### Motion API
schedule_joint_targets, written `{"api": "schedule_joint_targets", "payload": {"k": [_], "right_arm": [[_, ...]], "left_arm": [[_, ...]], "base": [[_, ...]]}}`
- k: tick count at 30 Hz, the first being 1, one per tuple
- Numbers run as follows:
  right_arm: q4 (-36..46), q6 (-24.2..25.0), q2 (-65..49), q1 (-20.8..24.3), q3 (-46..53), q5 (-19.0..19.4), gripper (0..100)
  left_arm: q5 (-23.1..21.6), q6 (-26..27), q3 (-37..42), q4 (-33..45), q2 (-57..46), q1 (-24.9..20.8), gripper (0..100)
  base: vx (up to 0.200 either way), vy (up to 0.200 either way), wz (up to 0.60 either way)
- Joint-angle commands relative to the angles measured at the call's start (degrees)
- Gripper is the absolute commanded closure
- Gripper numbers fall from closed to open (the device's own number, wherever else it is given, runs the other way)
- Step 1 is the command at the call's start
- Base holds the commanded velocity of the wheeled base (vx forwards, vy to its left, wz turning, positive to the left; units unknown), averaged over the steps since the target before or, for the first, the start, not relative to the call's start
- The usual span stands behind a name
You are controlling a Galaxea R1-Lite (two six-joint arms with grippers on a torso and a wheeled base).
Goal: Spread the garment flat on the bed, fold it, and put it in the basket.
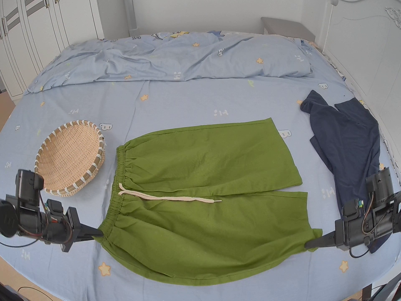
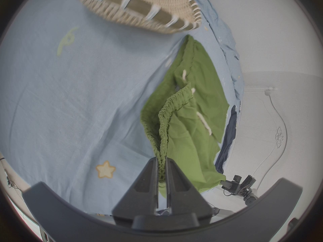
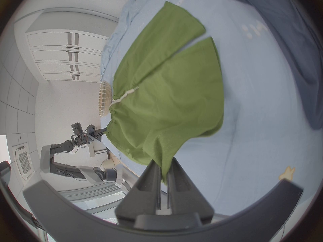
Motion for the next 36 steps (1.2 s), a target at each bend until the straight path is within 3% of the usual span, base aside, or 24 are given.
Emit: {"api": "schedule_joint_targets", "payload": {"k": [1, 12, 20, 31, 36], "right_arm": [[7.57, -1.36, -1.71, -2.30, -12.11, -0.02, 100], [14.51, -2.59, 4.62, -4.67, -29.69, -0.02, 100], [24.09, -5.05, 11.83, -5.81, -46.03, -0.11, 100], [25.76, -5.05, 20.00, -6.25, -58.43, -0.11, 100], [30.16, -4.87, 23.08, -5.81, -67.30, -0.28, 100]], "left_arm": [[0.67, -1.57, -17.64, 15.26, -6.05, 0.24, 100], [0.32, -1.66, -28.01, 17.11, 1.86, 0.86, 100], [0.32, -1.66, -35.30, 18.78, 8.45, 0.24, 100], [0.93, -1.66, -42.60, 19.13, 13.64, 0.24, 100], [0.93, -1.39, -48.40, 22.99, 15.31, 0.33, 100]], "base": [[0.000, 0.000, 0.00], [0.000, 0.000, 0.00], [0.000, 0.000, 0.00], [0.000, 0.000, 0.00], [0.000, 0.000, 0.00]]}}
